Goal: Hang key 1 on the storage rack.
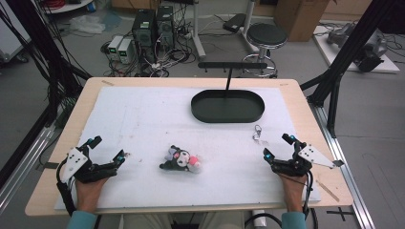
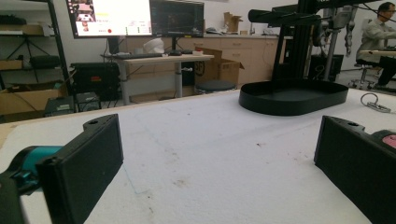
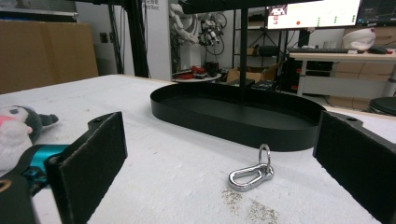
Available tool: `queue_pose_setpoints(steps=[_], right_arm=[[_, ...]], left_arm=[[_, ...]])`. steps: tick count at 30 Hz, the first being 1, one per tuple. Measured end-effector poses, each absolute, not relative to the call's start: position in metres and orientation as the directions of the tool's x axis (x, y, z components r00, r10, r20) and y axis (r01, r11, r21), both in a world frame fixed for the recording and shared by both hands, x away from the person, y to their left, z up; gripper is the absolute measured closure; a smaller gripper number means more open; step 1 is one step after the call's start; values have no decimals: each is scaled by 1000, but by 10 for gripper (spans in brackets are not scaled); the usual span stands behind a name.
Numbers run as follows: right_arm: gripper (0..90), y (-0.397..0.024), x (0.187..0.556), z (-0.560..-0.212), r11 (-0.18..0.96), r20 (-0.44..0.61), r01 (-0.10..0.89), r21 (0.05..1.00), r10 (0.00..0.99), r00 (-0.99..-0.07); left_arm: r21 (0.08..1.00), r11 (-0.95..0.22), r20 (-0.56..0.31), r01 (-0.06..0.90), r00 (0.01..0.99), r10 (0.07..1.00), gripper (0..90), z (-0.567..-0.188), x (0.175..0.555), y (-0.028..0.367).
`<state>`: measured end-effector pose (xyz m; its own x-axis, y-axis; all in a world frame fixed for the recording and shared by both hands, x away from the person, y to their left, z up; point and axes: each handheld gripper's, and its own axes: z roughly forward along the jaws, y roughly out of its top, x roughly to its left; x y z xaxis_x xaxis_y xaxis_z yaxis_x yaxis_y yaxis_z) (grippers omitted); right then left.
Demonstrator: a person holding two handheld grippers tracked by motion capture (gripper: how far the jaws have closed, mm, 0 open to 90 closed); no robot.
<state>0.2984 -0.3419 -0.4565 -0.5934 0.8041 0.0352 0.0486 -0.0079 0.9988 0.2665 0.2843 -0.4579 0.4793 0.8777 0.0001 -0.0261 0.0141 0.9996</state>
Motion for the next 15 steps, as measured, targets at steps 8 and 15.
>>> queue_pose_setpoints(steps=[8,15], right_arm=[[21,-342,298,-456,0,27,44,999,803,-595],[21,-342,298,-456,-2,29,46,999,804,-594]], left_arm=[[1000,13,0,-23,479,878,17,-458,267,284],[1000,13,0,-23,480,877,17,-458,267,284]])
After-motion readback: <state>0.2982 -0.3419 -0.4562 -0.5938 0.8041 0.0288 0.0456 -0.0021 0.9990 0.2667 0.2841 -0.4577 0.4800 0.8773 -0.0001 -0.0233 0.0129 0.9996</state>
